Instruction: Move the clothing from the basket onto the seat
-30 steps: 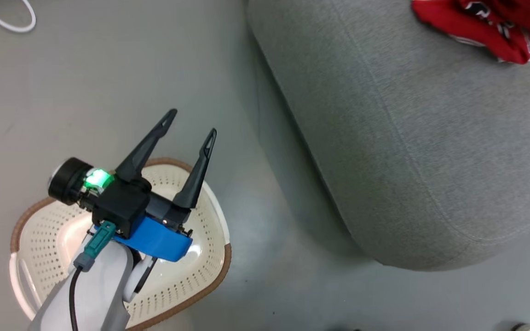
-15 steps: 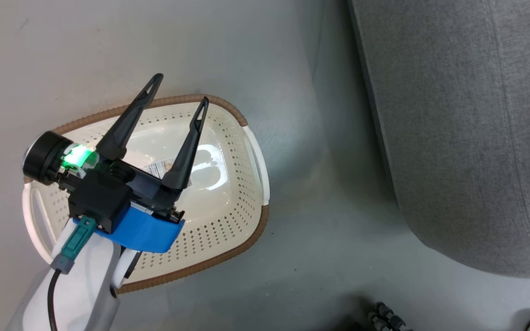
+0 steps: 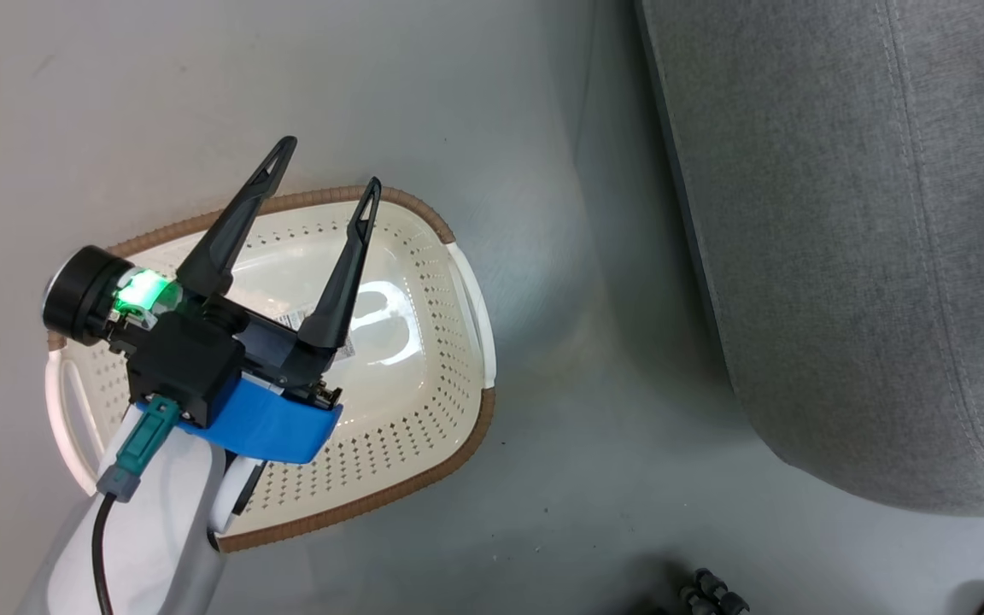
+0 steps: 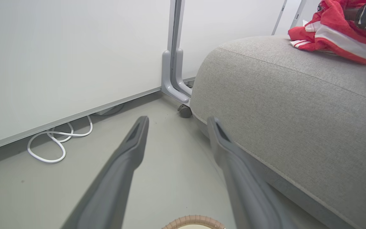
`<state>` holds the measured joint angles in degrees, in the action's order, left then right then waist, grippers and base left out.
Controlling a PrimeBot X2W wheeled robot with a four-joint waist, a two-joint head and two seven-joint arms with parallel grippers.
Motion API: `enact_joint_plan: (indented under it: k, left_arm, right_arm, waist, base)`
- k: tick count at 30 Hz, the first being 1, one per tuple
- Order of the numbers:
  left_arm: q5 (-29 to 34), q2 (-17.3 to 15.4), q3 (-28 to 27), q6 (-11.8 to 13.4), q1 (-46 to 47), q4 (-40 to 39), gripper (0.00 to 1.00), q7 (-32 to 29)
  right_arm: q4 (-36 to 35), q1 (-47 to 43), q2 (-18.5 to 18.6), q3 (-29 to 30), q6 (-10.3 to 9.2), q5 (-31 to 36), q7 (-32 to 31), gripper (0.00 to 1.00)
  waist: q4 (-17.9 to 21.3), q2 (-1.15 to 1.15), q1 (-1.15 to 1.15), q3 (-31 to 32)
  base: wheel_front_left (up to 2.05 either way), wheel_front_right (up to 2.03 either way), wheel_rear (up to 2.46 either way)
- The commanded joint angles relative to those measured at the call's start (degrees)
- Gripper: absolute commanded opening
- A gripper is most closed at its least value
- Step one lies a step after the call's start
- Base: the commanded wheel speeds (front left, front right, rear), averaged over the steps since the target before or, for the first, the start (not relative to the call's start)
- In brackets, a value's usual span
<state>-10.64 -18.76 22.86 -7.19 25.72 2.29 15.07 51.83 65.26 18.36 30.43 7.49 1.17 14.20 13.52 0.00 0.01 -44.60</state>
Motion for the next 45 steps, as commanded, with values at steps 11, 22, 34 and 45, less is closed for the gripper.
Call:
enact_joint_plan:
  k: [11,22,34,45]
  left_arm:
    - [-3.01,5.83,-1.26,-0.36,-3.99,4.2,1.0,0.15]
    - [-5.1,10.82,-7.74,-0.43,-15.81,8.22,1.0,0.15]
    - [-4.22,14.28,-15.67,-0.45,-25.39,10.3,1.0,0.15]
    - [-3.51,15.36,-22.29,-0.45,-29.66,11.92,1.0,0.15]
  right_arm:
    - [0.27,-8.22,-0.77,-7.28,0.01,1.14,0.51,1.0]
    - [-11.01,-26.59,-5.72,-20.51,0.01,-5.78,-2.06,1.0]
    - [-32.32,-49.3,-10.66,-26.78,0.01,-4.73,-8.57,1.0]
    - [-39.74,-59.55,-15.17,-27.6,0.01,-5.72,-9.35,1.0]
  waist:
    - [-3.31,0.0,-0.01,14.33]
    - [-7.19,0.0,-0.01,32.09]
    - [-13.34,0.0,-0.01,42.35]
    - [-15.7,0.0,-0.01,45.29]
  base:
    - [0.0,0.0,0.0]
    - [0.0,0.0,0.0]
    - [0.0,0.0,0.0]
    - [0.0,0.0,0.0]
